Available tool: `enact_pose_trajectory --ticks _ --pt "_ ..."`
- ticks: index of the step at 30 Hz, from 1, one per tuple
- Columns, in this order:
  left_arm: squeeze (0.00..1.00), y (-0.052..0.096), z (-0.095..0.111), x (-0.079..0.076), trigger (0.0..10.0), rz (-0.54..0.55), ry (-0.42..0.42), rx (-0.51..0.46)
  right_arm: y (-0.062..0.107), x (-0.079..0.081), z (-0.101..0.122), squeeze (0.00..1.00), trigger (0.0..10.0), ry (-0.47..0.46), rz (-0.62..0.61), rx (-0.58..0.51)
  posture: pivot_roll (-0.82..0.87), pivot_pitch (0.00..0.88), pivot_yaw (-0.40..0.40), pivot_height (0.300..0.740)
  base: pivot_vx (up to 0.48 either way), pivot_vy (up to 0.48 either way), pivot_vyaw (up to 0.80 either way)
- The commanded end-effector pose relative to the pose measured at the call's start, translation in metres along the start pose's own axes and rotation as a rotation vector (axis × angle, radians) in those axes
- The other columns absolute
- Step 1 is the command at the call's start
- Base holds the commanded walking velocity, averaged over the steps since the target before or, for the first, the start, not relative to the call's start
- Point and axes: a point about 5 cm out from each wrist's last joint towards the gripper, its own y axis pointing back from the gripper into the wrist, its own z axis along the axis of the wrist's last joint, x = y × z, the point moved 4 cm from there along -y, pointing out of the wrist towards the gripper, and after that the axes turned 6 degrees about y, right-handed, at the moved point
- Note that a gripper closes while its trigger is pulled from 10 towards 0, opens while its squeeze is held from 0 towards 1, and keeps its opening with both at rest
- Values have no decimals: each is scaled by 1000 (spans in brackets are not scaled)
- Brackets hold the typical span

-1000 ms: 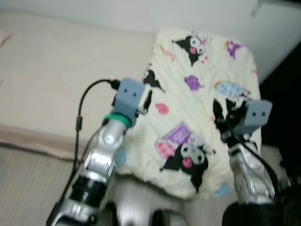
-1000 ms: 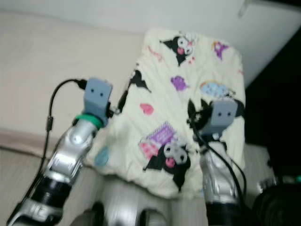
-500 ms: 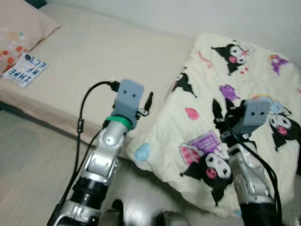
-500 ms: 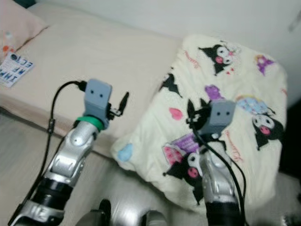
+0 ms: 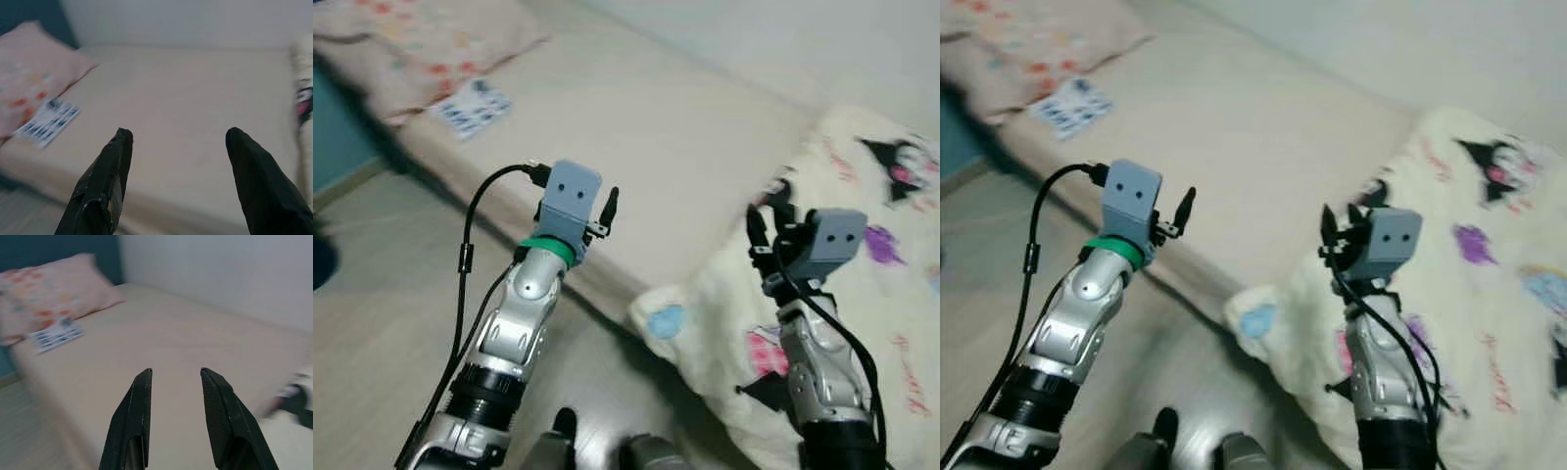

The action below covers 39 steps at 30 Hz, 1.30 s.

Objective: Clean up the room

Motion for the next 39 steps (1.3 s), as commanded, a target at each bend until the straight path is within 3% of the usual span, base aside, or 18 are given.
enact_pose_trajectory --ticks 1,23,33,39 --pt "0 1 -5 -5 10000 -15 -1 19 5 -2 -7 0 10000 -6 -7 26 -161 140 -11 740 0 0 769" --pt "0 6 -8 11 10000 40 -36 19 2 40 1 0 10000 -95 142 -15 -149 140 -5 740 0 0 769" --pt "0 9 -9 22 10000 86 -59 7 2 55 7 0 10000 -135 191 -34 -153 134 -9 740 418 0 768" --pt "0 9 -9 27 10000 106 -68 8 1 64 13 0 10000 -178 232 -53 -146 133 -7 740 475 0 0"
